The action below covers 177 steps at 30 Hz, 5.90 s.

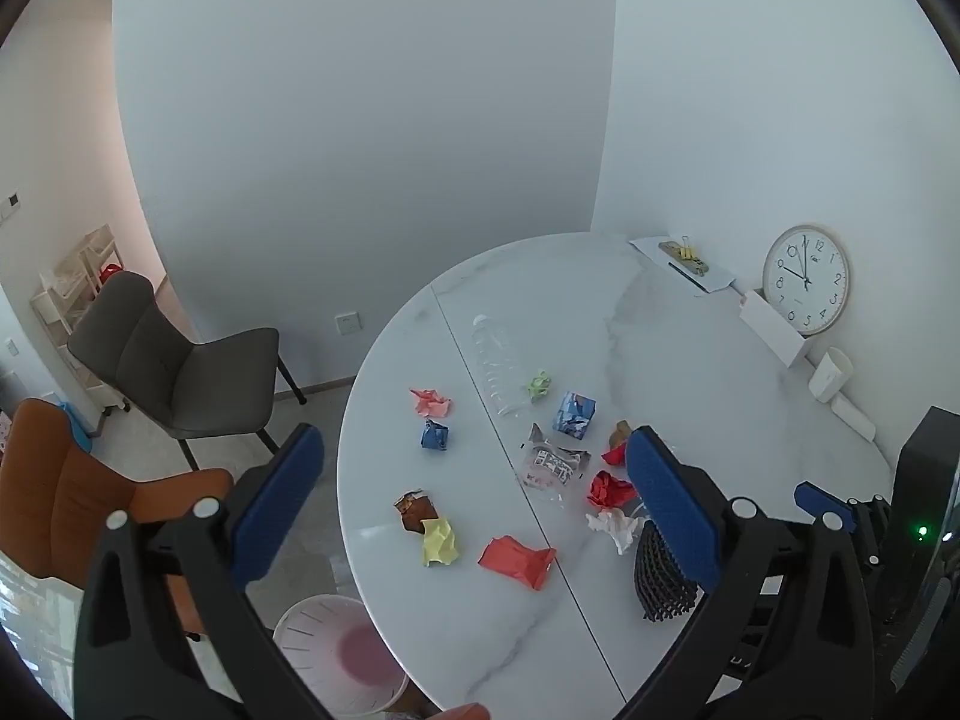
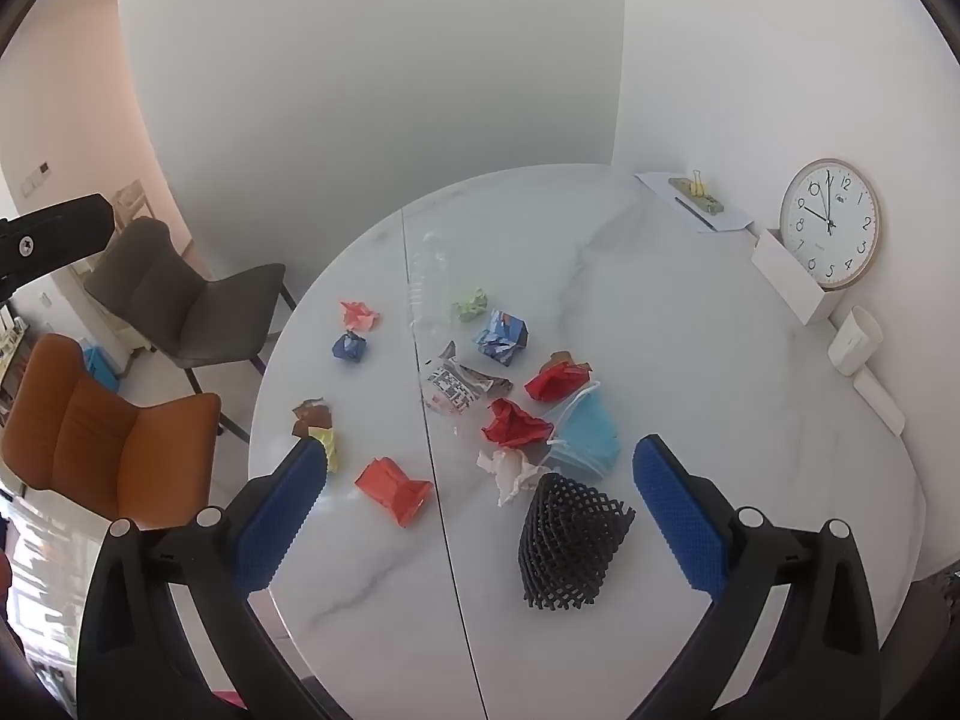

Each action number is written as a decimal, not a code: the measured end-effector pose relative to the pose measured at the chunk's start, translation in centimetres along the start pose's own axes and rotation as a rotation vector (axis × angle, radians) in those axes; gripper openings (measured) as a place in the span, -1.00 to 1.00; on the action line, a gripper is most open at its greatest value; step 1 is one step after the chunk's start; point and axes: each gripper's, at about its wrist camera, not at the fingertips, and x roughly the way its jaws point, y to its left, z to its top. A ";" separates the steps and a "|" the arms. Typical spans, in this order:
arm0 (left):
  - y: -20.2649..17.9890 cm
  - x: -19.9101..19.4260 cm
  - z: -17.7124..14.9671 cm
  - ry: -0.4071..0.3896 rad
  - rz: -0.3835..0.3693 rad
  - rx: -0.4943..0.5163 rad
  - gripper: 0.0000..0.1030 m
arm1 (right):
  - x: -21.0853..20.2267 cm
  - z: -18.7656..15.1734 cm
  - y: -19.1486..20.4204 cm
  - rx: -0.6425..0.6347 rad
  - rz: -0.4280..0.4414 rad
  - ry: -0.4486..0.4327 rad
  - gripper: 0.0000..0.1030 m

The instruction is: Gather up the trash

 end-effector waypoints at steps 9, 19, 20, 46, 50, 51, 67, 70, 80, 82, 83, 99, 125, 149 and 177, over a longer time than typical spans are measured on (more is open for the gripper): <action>0.1 -0.3 0.3 -0.001 -0.022 0.013 0.88 | 0.0 -0.1 0.3 -0.001 -0.002 0.004 0.97; 0.4 -0.3 0.1 -0.002 -0.037 0.016 0.88 | 0.1 -0.3 0.1 0.001 -0.004 0.007 0.97; 0.4 -0.3 0.1 -0.001 -0.039 0.016 0.87 | 0.0 -0.2 0.1 0.002 -0.005 0.007 0.97; 0.3 -0.3 0.3 0.006 -0.048 0.022 0.87 | 0.5 -0.9 -0.9 0.014 -0.015 0.020 0.97; 0.3 -0.3 0.4 0.003 -0.045 0.024 0.87 | 0.7 -0.9 -1.1 0.015 -0.015 0.022 0.97; 0.3 -0.3 0.4 0.002 -0.044 0.024 0.88 | 0.7 -0.9 -1.1 0.015 -0.015 0.022 0.97; 0.4 -0.4 0.3 0.004 -0.048 0.018 0.87 | 0.7 -0.9 -1.0 0.015 -0.015 0.023 0.96; 0.4 -0.4 0.3 0.002 -0.047 0.018 0.87 | 0.7 -0.9 -1.1 0.016 -0.016 0.024 0.97; 0.3 -0.4 0.2 0.005 -0.052 0.018 0.88 | 0.7 -0.9 -1.0 0.015 -0.016 0.025 0.97; 0.3 -0.3 0.2 0.007 -0.052 0.017 0.87 | 0.7 -0.9 -1.1 0.016 -0.016 0.025 0.96; 0.2 -0.3 0.2 0.008 -0.054 0.018 0.87 | 0.7 -0.9 -1.1 0.016 -0.017 0.026 0.97; 1.7 5.0 -4.2 0.096 -0.124 0.113 0.88 | 3.3 -6.7 -4.7 0.109 0.005 0.064 0.97; 5.0 26.2 -15.9 0.433 -0.151 0.123 0.40 | 11.1 -12.0 -4.8 0.208 -0.047 0.175 0.97; 6.4 29.8 -17.1 0.476 -0.199 0.083 -0.29 | 23.5 -8.6 6.9 -0.374 0.397 0.270 0.46; 12.1 19.1 -19.1 0.452 -0.198 -0.005 -0.31 | 20.4 -9.5 9.8 -0.406 0.450 0.351 -0.29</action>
